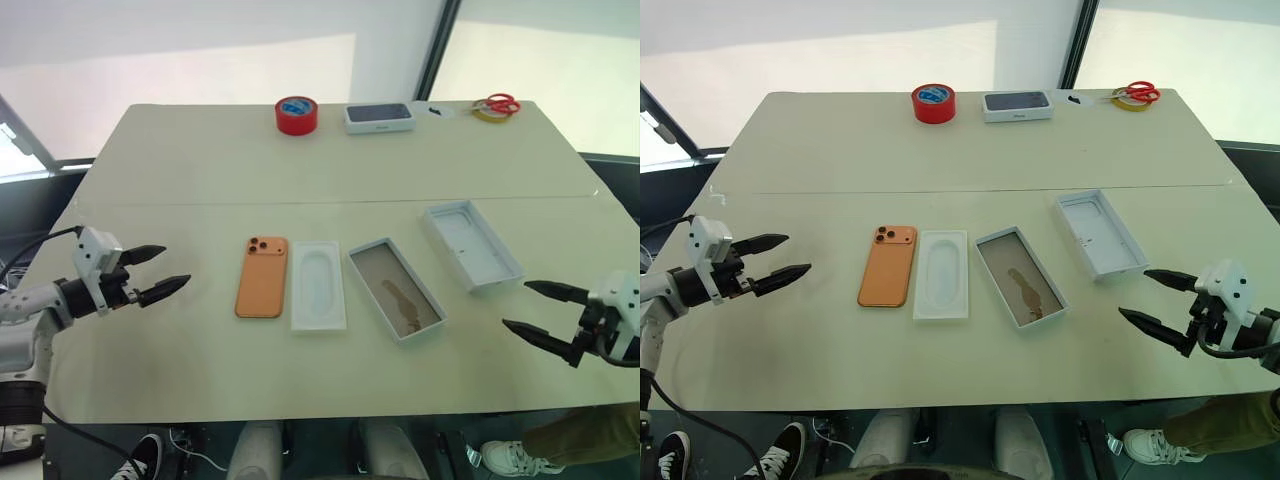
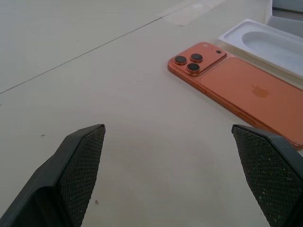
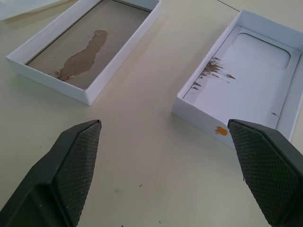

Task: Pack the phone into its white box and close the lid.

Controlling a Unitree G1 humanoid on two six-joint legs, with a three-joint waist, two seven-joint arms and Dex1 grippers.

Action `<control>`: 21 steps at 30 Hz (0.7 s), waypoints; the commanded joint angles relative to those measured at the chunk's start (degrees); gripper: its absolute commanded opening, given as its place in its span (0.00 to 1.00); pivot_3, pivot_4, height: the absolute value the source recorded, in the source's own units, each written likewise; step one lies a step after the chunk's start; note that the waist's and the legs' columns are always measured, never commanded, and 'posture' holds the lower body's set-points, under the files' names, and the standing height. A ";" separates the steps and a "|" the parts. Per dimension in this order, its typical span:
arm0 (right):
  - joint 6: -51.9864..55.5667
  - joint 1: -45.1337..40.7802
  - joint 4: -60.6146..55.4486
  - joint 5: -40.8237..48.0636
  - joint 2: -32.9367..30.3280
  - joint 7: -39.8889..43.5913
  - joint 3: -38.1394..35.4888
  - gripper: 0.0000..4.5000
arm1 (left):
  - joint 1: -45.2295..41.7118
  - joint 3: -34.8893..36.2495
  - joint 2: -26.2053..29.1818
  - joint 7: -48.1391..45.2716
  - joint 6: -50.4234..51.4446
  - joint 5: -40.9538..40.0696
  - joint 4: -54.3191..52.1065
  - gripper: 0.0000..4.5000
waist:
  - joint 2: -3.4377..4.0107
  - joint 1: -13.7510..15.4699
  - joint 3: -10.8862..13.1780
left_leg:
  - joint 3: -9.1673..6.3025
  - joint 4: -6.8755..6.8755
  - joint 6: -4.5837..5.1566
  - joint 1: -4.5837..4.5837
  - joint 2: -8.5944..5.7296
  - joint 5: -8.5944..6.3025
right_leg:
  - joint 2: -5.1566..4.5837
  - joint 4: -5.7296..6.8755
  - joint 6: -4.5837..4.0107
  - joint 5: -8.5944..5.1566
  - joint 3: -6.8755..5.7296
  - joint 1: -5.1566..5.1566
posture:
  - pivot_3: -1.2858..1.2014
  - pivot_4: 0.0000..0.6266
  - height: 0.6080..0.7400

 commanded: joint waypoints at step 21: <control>-1.61 -3.88 4.35 -0.91 -2.75 -2.72 -2.55 0.99 | 0.96 -1.07 -1.70 -1.43 -0.28 -0.36 -7.53 1.00 | 0.03 0.03 0.00 | 0.05 -0.02 0.00 0.01 -0.01 0.00 | -0.03 -0.02 0.00 0.00 -0.01 0.00 | 0.52 0.24 1.00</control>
